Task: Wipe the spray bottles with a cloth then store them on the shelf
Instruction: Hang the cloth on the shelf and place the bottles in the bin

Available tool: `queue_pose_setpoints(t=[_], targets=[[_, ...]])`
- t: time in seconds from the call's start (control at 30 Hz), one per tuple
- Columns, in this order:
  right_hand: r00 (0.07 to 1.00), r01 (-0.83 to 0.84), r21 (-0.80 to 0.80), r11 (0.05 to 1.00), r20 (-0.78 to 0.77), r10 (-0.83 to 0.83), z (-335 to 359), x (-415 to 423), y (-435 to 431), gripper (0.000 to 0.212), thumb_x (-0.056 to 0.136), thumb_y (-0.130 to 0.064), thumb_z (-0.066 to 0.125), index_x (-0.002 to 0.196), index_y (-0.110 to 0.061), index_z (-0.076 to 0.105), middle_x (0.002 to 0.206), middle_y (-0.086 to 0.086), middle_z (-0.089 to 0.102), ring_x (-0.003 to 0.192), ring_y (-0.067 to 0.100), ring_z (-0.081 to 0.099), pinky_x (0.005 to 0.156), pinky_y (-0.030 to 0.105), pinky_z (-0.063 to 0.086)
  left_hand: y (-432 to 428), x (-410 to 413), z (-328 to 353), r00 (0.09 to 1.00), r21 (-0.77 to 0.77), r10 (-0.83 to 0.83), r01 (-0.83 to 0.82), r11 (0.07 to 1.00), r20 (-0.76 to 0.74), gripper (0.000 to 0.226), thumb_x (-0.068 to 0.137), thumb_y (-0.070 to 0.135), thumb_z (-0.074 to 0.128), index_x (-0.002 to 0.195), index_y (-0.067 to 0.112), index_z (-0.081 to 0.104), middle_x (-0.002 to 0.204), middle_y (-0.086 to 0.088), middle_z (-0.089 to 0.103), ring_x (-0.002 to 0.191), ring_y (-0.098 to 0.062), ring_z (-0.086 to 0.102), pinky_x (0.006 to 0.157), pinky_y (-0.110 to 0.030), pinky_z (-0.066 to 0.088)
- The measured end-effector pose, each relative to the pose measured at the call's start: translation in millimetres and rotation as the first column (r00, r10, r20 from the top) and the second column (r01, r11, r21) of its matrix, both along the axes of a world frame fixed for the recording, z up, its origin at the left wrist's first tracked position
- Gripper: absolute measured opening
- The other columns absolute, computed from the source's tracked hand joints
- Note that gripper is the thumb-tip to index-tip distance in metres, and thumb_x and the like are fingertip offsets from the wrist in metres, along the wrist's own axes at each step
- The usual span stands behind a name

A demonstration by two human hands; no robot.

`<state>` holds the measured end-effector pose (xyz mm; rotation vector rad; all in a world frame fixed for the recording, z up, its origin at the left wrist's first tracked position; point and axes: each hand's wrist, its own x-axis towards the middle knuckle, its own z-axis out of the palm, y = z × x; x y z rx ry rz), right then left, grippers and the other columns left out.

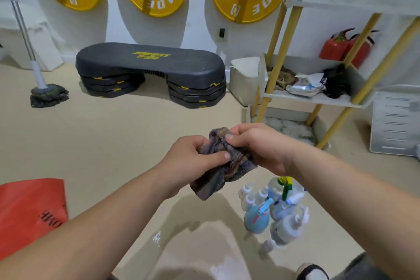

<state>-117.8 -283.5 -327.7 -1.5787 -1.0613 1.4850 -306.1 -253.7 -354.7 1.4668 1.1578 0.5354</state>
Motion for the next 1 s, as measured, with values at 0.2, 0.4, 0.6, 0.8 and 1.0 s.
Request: queue_pose_setpoints(t=[0.2, 0.4, 0.6, 0.8, 1.0], targets=[[0.949, 0.240, 0.061, 0.969, 0.195, -0.247, -6.4, 30.6, -6.0, 0.017, 0.090, -0.024, 0.080, 0.099, -0.012, 0.072, 0.095, 0.009, 0.075, 0.088, 0.027, 0.069, 0.081, 0.042, 0.058, -3.1, 6.2, 7.0, 0.971, -0.118, 0.102, -0.078, 0.990, 0.215, 0.048, 0.086, 0.034, 0.080, 0.104, -0.006, 0.063, 0.083, -0.009, 0.069, 0.074, -0.022, 0.065, 0.071, -0.033, 0.049], [0.898, 0.122, -0.165, 0.979, 0.439, -0.038, -4.7, 41.3, -9.4, 0.080, 0.098, -0.072, 0.040, 0.104, 0.001, 0.070, 0.095, 0.017, 0.078, 0.088, 0.033, 0.076, 0.085, 0.049, 0.061, -3.4, 27.3, 25.7, 0.823, -0.369, 0.235, -0.034, 0.929, 0.517, 0.023, 0.100, 0.028, 0.065, 0.114, 0.011, 0.071, 0.106, -0.014, 0.075, 0.096, -0.028, 0.072, 0.089, -0.044, 0.058], [0.982, 0.001, -0.111, 0.994, -0.187, -0.022, 2.8, 31.5, -3.7, 0.047, 0.104, -0.053, 0.049, 0.117, -0.014, 0.073, 0.107, 0.006, 0.077, 0.096, 0.020, 0.070, 0.093, 0.040, 0.059, -0.8, 45.3, 20.0, 0.837, -0.323, 0.214, -0.048, 0.945, 0.503, 0.043, 0.105, 0.043, 0.057, 0.124, 0.008, 0.072, 0.123, -0.019, 0.075, 0.116, -0.032, 0.072, 0.103, -0.048, 0.053], [0.927, 0.320, -0.041, 0.947, -0.193, -0.321, -2.4, 60.1, -4.4, 0.021, 0.100, -0.018, 0.067, 0.115, -0.004, 0.071, 0.108, 0.013, 0.079, 0.101, 0.025, 0.076, 0.090, 0.039, 0.061, 10.0, 57.3, 10.0, 0.882, -0.182, 0.353, -0.309, 0.933, 0.312, 0.028, 0.098, 0.033, 0.071, 0.089, 0.008, 0.081, 0.097, -0.016, 0.080, 0.082, -0.027, 0.069, 0.084, -0.045, 0.056], [0.878, 0.461, -0.033, 0.887, -0.128, -0.461, -4.4, 80.8, -9.9, 0.021, 0.094, -0.011, 0.073, 0.110, -0.009, 0.060, 0.093, 0.011, 0.070, 0.076, 0.022, 0.065, 0.074, 0.037, 0.059, 11.7, 64.9, 10.3, 0.872, -0.195, 0.403, -0.359, 0.913, 0.280, 0.024, 0.092, 0.006, 0.077, 0.113, 0.014, 0.067, 0.097, -0.012, 0.077, 0.083, -0.027, 0.072, 0.073, -0.033, 0.053]])
